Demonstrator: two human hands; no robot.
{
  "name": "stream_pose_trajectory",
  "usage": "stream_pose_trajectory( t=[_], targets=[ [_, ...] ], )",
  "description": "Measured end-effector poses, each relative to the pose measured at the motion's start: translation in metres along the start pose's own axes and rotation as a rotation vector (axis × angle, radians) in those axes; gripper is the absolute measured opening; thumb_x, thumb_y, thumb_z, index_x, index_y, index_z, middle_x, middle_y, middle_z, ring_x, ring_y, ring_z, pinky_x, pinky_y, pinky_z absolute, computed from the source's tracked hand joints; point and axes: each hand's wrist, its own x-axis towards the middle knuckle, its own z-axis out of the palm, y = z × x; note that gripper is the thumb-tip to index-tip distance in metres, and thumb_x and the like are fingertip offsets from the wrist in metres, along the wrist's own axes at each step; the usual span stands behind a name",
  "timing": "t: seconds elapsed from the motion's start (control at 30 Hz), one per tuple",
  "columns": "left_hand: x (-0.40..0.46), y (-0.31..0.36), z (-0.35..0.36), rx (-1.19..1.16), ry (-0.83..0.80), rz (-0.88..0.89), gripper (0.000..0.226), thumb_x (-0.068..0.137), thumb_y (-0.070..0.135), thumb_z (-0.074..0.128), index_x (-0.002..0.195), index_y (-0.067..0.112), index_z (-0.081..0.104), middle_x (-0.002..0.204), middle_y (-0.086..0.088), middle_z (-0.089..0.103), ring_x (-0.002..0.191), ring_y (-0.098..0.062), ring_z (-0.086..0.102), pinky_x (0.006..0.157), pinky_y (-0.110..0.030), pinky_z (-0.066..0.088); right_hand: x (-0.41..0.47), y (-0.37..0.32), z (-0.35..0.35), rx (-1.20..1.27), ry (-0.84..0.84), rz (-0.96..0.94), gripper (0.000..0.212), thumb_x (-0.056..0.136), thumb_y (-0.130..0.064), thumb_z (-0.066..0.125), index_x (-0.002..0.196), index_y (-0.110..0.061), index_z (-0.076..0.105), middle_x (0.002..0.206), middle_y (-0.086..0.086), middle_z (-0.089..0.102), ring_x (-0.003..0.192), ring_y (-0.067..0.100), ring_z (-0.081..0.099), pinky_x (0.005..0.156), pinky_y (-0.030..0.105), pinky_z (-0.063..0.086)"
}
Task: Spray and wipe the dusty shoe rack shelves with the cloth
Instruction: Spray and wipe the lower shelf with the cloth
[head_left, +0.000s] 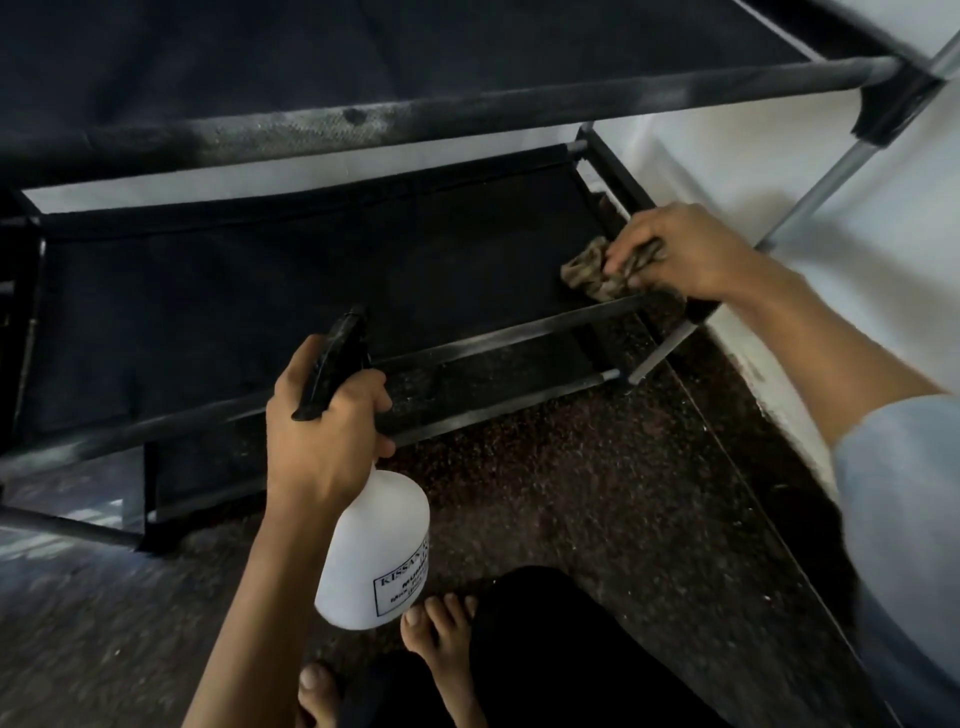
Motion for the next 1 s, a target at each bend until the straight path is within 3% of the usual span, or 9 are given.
stream_pose_trajectory(
  t=[0.1, 0.2, 0.3, 0.37, 0.5, 0.63, 0.7, 0.87, 1.0],
  targets=[
    [0.000, 0.001, 0.000, -0.017, -0.001, -0.025, 0.012, 0.072, 0.010, 0.052, 0.082, 0.007, 0.057, 0.070, 0.000, 0.058, 0.041, -0.006, 0.052, 0.058, -0.039, 0.045, 0.003, -0.010, 0.005, -0.040, 0.032, -0.027, 0.031, 0.074, 0.002, 0.071, 0.090, -0.024, 0.072, 0.109, -0.003, 0.064, 0.109, 0.020, 0.057, 0.100, 0.031, 0.039],
    [0.000, 0.001, 0.000, -0.010, 0.007, -0.029, 0.009, 0.080, 0.003, 0.053, 0.083, 0.010, 0.058, 0.070, 0.002, 0.059, 0.041, -0.004, 0.053, 0.060, -0.042, 0.046, 0.011, -0.062, 0.035, 0.009, 0.042, -0.192, 0.026, 0.080, -0.005, 0.066, 0.090, -0.029, 0.072, 0.106, -0.010, 0.065, 0.105, 0.013, 0.059, 0.098, 0.038, 0.044],
    [-0.001, 0.002, 0.001, 0.013, 0.000, 0.002, 0.005, 0.078, 0.008, 0.053, 0.081, 0.009, 0.057, 0.074, -0.001, 0.061, 0.040, -0.006, 0.053, 0.060, -0.043, 0.047, 0.020, -0.132, 0.069, 0.090, 0.037, -0.362, 0.016, 0.089, -0.025, 0.053, 0.087, -0.027, 0.069, 0.098, -0.010, 0.066, 0.096, 0.009, 0.059, 0.087, 0.029, 0.046],
    [-0.002, 0.003, 0.001, 0.024, -0.001, 0.012, 0.010, 0.073, 0.014, 0.053, 0.081, 0.012, 0.058, 0.076, -0.001, 0.063, 0.038, -0.010, 0.053, 0.057, -0.041, 0.046, 0.023, -0.156, 0.077, 0.095, 0.018, -0.418, 0.016, 0.089, -0.023, 0.054, 0.088, -0.024, 0.069, 0.097, -0.010, 0.065, 0.093, 0.007, 0.058, 0.078, 0.021, 0.044],
    [-0.002, 0.001, 0.001, 0.049, 0.001, 0.029, 0.012, 0.088, 0.002, 0.051, 0.084, 0.012, 0.056, 0.062, 0.015, 0.063, 0.045, -0.002, 0.058, 0.063, -0.044, 0.050, 0.014, -0.107, 0.062, 0.114, 0.046, -0.347, 0.019, 0.087, -0.023, 0.052, 0.088, -0.025, 0.071, 0.102, -0.009, 0.064, 0.097, 0.008, 0.058, 0.086, 0.029, 0.045],
    [-0.002, 0.002, 0.004, 0.035, 0.014, 0.026, 0.011, 0.087, -0.001, 0.050, 0.084, 0.007, 0.056, 0.063, 0.010, 0.062, 0.044, -0.003, 0.057, 0.062, -0.043, 0.051, -0.001, -0.014, 0.021, -0.060, 0.103, -0.101, 0.028, 0.079, 0.000, 0.066, 0.097, -0.020, 0.072, 0.108, -0.002, 0.062, 0.107, 0.019, 0.058, 0.098, 0.042, 0.044],
    [-0.001, 0.002, 0.005, 0.023, 0.012, 0.030, 0.010, 0.086, -0.002, 0.050, 0.083, 0.006, 0.056, 0.062, 0.009, 0.061, 0.044, -0.004, 0.056, 0.058, -0.039, 0.050, -0.005, 0.012, 0.005, -0.081, 0.111, -0.014, 0.029, 0.075, 0.003, 0.070, 0.095, -0.017, 0.073, 0.107, -0.003, 0.061, 0.108, 0.023, 0.058, 0.101, 0.039, 0.043],
    [0.001, 0.000, 0.004, 0.009, -0.005, 0.025, 0.014, 0.086, -0.001, 0.051, 0.082, 0.011, 0.057, 0.065, 0.007, 0.062, 0.041, -0.011, 0.054, 0.056, -0.039, 0.048, -0.004, 0.007, 0.006, -0.044, 0.121, -0.023, 0.031, 0.071, 0.006, 0.073, 0.092, -0.018, 0.075, 0.103, -0.008, 0.060, 0.105, 0.019, 0.060, 0.097, 0.030, 0.044],
    [0.002, 0.001, 0.002, -0.010, -0.030, 0.007, 0.013, 0.085, -0.001, 0.050, 0.087, 0.008, 0.059, 0.073, 0.004, 0.064, 0.042, -0.010, 0.054, 0.055, -0.038, 0.048, -0.001, -0.033, 0.021, -0.061, 0.078, -0.113, 0.027, 0.079, -0.007, 0.070, 0.100, -0.025, 0.072, 0.113, -0.008, 0.063, 0.110, 0.012, 0.058, 0.102, 0.034, 0.042]
  ],
)
